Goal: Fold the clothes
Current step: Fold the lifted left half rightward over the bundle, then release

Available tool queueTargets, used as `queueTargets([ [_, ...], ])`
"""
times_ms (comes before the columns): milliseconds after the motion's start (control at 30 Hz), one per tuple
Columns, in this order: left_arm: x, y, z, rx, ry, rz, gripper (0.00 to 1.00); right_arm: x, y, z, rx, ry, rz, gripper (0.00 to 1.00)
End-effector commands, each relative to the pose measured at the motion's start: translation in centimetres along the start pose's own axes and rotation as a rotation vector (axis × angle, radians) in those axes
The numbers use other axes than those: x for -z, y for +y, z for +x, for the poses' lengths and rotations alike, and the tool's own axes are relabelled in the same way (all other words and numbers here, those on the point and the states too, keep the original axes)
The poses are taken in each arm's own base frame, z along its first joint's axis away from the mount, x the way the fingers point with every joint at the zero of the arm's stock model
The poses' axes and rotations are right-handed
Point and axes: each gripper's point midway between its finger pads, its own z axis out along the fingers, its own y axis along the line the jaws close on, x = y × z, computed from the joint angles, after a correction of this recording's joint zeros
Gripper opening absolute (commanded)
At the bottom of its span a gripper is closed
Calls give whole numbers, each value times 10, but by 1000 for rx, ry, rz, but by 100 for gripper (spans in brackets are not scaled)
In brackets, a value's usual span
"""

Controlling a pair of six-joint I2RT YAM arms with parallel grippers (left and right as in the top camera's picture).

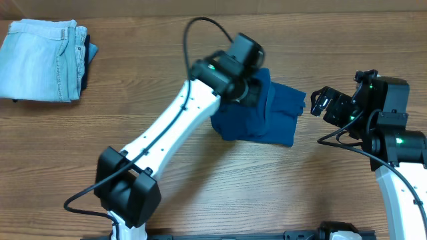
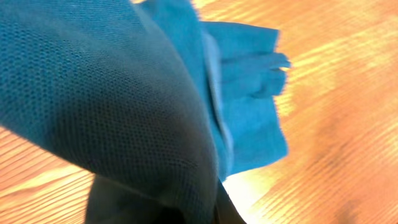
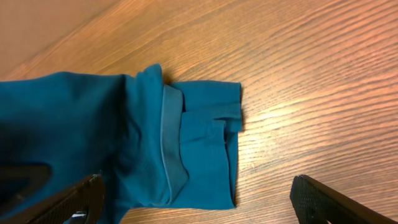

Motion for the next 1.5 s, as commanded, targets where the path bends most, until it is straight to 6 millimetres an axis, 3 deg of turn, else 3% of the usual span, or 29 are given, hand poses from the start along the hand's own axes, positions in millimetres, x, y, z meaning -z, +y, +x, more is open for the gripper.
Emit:
queueTargets([
  [0,-25,-16,2,-60,9,-14,6,16,5,-18,20,-59,0,100],
  [133,-56,-30,10,-91,33,-2,6,27,8,-26,25,-91,-1,99],
  [233,-71,-35,14,-102,41,4,6,49,15,-42,32,-152,-12,100],
  [367,-74,-47,12,-153,15,15,6,89,32,-66,89,-244,-33,100],
  [500,-75,-59,10,-180,-19,6,6,109,40,-77,98,-283,-47,100],
  [767,-82,-91,4,-266,-93,45,7,112,48,-74,102,-269,-90,100],
  [1033,-129,-108,41,-322,2,66,12,112,48,-74,102,-268,-90,100],
  [1167,-133,-120,59,-360,42,84,27,112,48,-74,102,-268,-90,100],
  [1233,-133,-125,63,-377,47,87,54,112,48,-74,102,-269,-90,100],
  [1367,-133,-130,68,-388,52,86,81,112,48,-74,102,-269,-90,100],
  [1467,-132,-128,66,-385,48,82,82,112,48,-74,103,-269,-89,100],
])
